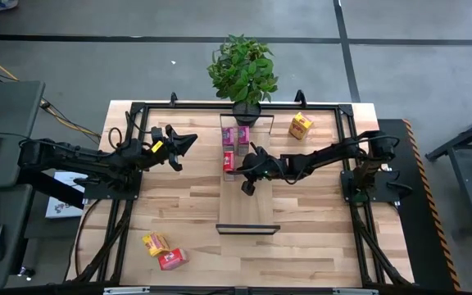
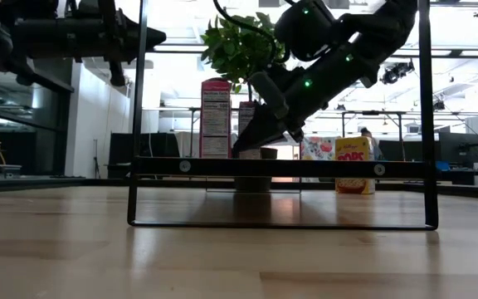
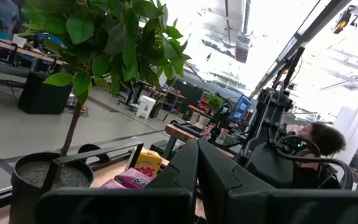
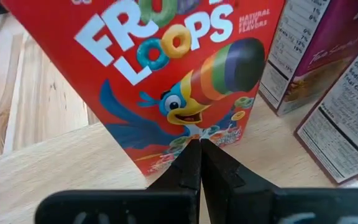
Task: Stack cereal on shelf
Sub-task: Put the right red cereal box on the shelf, then put the red cereal box on the shelf aligned with the other red cereal box
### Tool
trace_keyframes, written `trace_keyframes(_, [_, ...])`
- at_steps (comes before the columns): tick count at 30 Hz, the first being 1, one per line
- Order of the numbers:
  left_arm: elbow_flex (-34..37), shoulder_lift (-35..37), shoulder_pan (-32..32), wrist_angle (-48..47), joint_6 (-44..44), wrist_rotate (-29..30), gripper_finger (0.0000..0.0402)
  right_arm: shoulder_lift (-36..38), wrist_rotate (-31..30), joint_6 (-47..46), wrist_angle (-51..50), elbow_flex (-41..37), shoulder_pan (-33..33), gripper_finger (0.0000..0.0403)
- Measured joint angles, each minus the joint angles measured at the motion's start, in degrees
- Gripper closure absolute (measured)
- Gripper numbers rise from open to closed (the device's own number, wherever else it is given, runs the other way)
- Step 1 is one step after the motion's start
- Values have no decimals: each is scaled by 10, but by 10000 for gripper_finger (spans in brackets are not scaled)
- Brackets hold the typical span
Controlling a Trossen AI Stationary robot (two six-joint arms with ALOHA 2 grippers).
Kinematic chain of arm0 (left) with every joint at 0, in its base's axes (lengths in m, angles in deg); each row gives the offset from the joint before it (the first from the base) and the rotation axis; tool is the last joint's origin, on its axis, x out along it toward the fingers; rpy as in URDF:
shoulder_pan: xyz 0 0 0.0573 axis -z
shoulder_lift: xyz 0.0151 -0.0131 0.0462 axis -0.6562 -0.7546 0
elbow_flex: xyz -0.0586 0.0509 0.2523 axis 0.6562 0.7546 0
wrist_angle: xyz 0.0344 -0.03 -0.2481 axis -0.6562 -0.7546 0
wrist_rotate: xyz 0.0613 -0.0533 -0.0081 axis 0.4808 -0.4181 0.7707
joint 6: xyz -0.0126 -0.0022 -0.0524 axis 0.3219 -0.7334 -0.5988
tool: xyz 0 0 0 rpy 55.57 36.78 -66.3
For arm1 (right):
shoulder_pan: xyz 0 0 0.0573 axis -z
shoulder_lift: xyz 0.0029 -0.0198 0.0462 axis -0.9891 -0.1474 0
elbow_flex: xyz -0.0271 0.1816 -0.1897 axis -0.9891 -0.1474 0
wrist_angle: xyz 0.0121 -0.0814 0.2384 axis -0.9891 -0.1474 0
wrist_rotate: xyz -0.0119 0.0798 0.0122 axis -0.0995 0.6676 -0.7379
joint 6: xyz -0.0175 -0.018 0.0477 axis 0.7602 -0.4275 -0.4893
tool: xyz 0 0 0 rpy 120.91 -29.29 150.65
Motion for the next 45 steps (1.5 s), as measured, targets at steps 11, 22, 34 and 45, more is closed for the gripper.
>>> trace_keyframes(11, [0, 0, 0, 0, 0, 0, 402, 0, 0, 0, 19, 0, 2, 403])
trace_keyframes(22, [0, 0, 0, 0, 0, 0, 401, 0, 2, 5, 21, 0, 4, 403])
trace_keyframes(34, [0, 0, 0, -3, 0, 0, 402, 140, -123, -28, -319, 0, -54, 403])
trace_keyframes(45, [0, 0, 1, 14, 0, -49, 400, 295, -313, -182, -475, -38, -169, 403])
